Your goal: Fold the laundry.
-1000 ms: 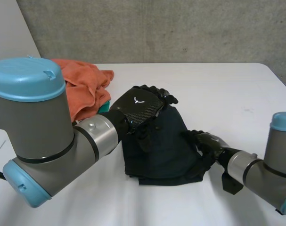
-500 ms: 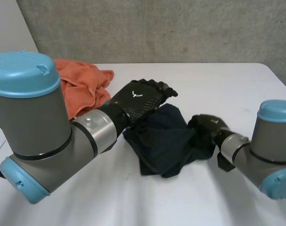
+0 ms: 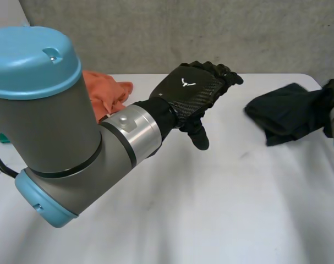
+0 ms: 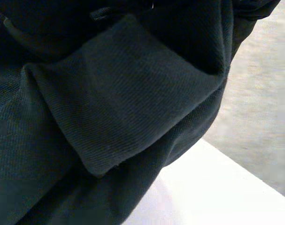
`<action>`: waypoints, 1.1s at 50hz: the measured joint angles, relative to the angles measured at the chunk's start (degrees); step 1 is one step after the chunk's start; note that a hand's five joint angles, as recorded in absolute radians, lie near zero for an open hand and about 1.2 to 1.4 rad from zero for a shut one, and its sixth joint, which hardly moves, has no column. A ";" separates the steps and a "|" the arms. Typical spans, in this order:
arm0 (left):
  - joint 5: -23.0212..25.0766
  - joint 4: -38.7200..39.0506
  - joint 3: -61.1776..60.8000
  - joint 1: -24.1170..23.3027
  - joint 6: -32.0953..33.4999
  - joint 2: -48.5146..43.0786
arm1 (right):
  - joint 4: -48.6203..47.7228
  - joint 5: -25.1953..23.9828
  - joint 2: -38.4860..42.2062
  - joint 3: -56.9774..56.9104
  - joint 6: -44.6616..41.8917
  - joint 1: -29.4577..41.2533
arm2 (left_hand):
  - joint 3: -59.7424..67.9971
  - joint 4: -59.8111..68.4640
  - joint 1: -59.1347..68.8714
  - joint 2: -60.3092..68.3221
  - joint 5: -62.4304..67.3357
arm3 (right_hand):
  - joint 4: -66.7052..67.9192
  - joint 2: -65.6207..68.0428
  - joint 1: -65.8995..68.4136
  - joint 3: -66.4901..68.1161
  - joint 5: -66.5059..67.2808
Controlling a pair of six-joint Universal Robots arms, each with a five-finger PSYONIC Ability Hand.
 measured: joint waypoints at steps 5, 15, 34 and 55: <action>0.02 0.00 1.04 -0.97 -0.57 -0.68 | 5.13 3.55 7.30 -12.22 0.70 -3.65 | 0.00 0.00 0.00 0.00 0.00 | 0.00 0.00 0.00 0.48 0.00; 0.15 0.00 2.04 -2.08 -2.71 -0.75 | 6.89 6.62 13.25 -22.29 0.66 -6.81 | 0.00 0.00 0.00 0.00 0.00 | 0.00 0.00 0.00 0.48 0.00; 0.23 0.00 2.01 -3.13 -3.69 -1.15 | 11.52 1.52 7.92 -16.62 -1.43 -7.71 | 0.00 0.00 0.00 0.00 0.00 | -56.23 -54.29 -47.74 -52.17 -53.03; -7.62 4.23 2.36 6.66 -2.52 0.49 | -22.96 -19.62 -33.80 34.75 -24.66 -1.01 | 0.00 0.00 0.00 0.00 -0.01 | -56.50 -54.29 -47.74 -52.34 -53.62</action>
